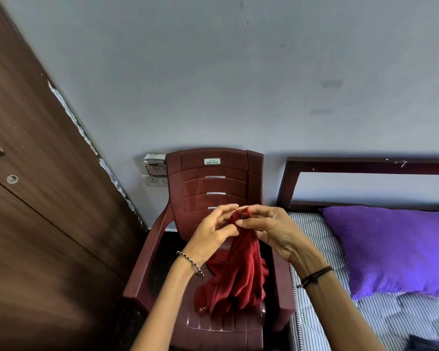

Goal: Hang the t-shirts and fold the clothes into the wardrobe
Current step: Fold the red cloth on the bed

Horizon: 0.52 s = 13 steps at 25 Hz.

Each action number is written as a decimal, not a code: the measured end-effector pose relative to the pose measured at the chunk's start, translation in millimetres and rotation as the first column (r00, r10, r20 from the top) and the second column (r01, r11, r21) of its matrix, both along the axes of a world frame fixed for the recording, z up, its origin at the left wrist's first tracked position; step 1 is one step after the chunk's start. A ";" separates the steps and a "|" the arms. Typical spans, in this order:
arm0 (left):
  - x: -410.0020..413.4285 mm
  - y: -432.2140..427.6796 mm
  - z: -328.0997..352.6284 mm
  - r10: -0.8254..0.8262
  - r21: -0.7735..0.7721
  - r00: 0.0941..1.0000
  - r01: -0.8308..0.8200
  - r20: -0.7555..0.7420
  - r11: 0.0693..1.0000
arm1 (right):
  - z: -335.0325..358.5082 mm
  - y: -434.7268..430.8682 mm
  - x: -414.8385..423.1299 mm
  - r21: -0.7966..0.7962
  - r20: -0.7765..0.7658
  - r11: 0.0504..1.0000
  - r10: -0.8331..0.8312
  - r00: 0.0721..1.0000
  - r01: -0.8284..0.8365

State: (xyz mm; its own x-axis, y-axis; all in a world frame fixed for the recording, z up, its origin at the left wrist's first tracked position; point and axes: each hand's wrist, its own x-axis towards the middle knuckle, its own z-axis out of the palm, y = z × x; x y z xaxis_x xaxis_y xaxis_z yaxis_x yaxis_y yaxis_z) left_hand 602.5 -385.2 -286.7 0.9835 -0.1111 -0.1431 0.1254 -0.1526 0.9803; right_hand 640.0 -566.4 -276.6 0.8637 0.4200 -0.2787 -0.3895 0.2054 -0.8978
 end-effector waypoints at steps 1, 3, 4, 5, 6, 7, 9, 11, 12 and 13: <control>0.9 -0.7 0.8 -0.034 -0.046 0.999 0.034 -0.004 0.998 | 1.4 -1.5 0.2 0.001 0.003 1.000 0.019 1.000 -0.019; 1.3 -0.8 2.9 -0.088 -0.099 0.996 0.085 -0.024 0.991 | 3.4 -5.8 1.1 -0.003 0.006 0.999 0.048 0.999 -0.048; 0.3 -0.8 3.6 -0.124 -0.113 0.992 0.119 -0.039 0.986 | 4.0 -8.5 1.3 -0.010 0.006 0.998 0.054 0.999 -0.054; -1.1 -0.7 5.2 -0.148 -0.124 0.987 0.141 -0.055 0.982 | 5.2 -11.1 0.9 -0.012 0.004 0.998 0.055 0.998 -0.055; -1.9 -0.6 6.7 -0.157 -0.131 0.986 0.148 -0.063 0.980 | 6.2 -13.3 0.8 -0.005 0.001 0.999 0.045 0.999 -0.045; -2.1 0.0 7.8 -0.148 -0.146 0.987 0.138 -0.065 0.980 | 8.0 -15.6 0.5 0.012 0.002 1.000 0.028 1.000 -0.028; -1.0 3.4 9.0 -0.114 -0.178 0.992 0.105 -0.044 0.978 | 13.3 -18.6 1.4 0.051 0.014 0.999 -0.001 1.000 0.000; 0.5 8.1 14.0 -0.098 -0.205 0.995 0.092 -0.017 0.974 | 20.4 -20.5 5.1 0.080 0.038 0.997 -0.012 0.999 0.009; 1.2 10.8 16.7 -0.090 -0.214 0.996 0.086 -0.010 0.973 | 23.9 -20.2 7.8 0.090 0.051 0.996 -0.017 0.999 0.012; 2.2 13.5 21.1 -0.076 -0.223 0.997 0.073 -0.004 0.972 | 28.4 -19.0 11.5 0.103 0.063 0.994 -0.025 0.998 0.018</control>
